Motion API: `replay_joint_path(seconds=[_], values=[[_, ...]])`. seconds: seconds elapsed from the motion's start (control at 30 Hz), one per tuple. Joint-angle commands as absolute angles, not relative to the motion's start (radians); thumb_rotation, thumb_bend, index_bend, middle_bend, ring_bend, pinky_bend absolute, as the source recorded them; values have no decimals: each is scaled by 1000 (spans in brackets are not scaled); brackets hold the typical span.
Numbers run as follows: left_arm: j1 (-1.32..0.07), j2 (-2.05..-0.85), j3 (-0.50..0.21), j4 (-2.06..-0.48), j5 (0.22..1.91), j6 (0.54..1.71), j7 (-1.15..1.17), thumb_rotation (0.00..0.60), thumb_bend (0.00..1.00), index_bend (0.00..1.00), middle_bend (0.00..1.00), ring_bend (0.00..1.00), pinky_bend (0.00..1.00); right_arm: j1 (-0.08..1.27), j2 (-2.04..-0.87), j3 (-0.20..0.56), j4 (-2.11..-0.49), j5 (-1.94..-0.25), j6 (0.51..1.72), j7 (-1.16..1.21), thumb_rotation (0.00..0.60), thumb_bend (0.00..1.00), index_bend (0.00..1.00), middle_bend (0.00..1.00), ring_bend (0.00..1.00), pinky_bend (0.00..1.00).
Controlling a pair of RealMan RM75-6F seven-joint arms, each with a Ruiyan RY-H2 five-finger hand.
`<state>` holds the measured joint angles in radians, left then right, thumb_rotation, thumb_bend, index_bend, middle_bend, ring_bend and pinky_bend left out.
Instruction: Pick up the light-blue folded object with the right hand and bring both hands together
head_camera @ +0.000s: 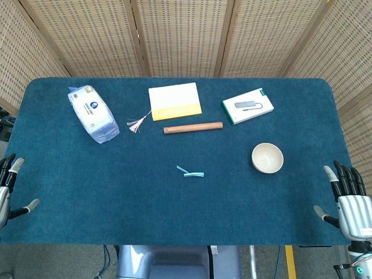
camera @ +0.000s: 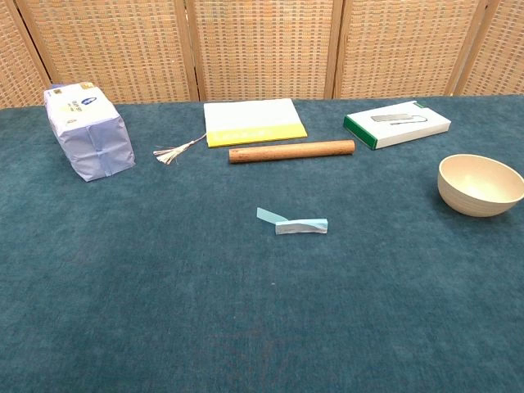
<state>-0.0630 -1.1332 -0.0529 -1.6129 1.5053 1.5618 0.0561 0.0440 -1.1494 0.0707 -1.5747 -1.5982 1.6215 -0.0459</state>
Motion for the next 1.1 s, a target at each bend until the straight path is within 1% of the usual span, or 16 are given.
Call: replay_joint_path(seconds=[0.03, 0.2, 0.37, 0.43, 0.5, 0.6, 0.7, 0.77, 0.83, 0.9, 0.93, 1.03, 1.1], values=[[-63, -1133, -53, -1614, 1505, 1562, 57, 600, 0, 0, 0, 0, 0, 46, -1153, 70, -1574, -1600, 1618, -51, 600, 0, 0, 0, 0, 0], [-63, -1135, -53, -1614, 1503, 1558, 62, 600, 0, 0, 0, 0, 0, 48, -1153, 65, -1576, -1603, 1608, -56, 600, 0, 0, 0, 0, 0], [-64, -1139, -56, -1613, 1503, 1559, 69, 600, 0, 0, 0, 0, 0, 69, -1141, 50, -1615, -1601, 1547, -103, 600, 0, 0, 0, 0, 0], [-67, -1143, -63, -1611, 1491, 1554, 76, 600, 0, 0, 0, 0, 0, 120, -1117, 46, -1676, -1616, 1458, -165, 600, 0, 0, 0, 0, 0], [-70, -1145, -68, -1613, 1481, 1548, 79, 600, 0, 0, 0, 0, 0, 164, -1093, 58, -1742, -1607, 1388, -207, 600, 0, 0, 0, 0, 0], [-73, -1149, -75, -1614, 1464, 1540, 92, 600, 0, 0, 0, 0, 0, 256, -1064, 102, -1857, -1543, 1248, -309, 600, 0, 19, 0, 0, 0], [-75, -1152, -80, -1614, 1452, 1534, 100, 600, 0, 0, 0, 0, 0, 351, -1078, 160, -1927, -1433, 1120, -389, 600, 0, 61, 0, 0, 0], [-78, -1155, -85, -1612, 1442, 1528, 103, 600, 0, 0, 0, 0, 0, 418, -1107, 201, -1951, -1335, 1051, -468, 600, 0, 98, 0, 0, 0], [-81, -1159, -90, -1608, 1431, 1521, 106, 600, 0, 0, 0, 0, 0, 489, -1163, 239, -1951, -1220, 1008, -562, 600, 0, 170, 0, 0, 0], [-84, -1161, -92, -1606, 1416, 1509, 105, 600, 0, 0, 0, 0, 0, 543, -1218, 264, -1933, -1137, 991, -622, 600, 0, 233, 15, 0, 0], [-87, -1160, -94, -1607, 1406, 1497, 103, 600, 0, 0, 0, 0, 0, 585, -1267, 281, -1911, -1072, 988, -667, 600, 0, 270, 46, 0, 0], [-93, -1162, -100, -1604, 1393, 1485, 106, 600, 0, 0, 0, 0, 0, 671, -1377, 304, -1838, -964, 1005, -760, 600, 0, 308, 135, 0, 0], [-96, -1165, -102, -1601, 1389, 1482, 107, 600, 0, 0, 0, 0, 0, 718, -1448, 312, -1789, -900, 1023, -810, 600, 0, 325, 154, 0, 0]])
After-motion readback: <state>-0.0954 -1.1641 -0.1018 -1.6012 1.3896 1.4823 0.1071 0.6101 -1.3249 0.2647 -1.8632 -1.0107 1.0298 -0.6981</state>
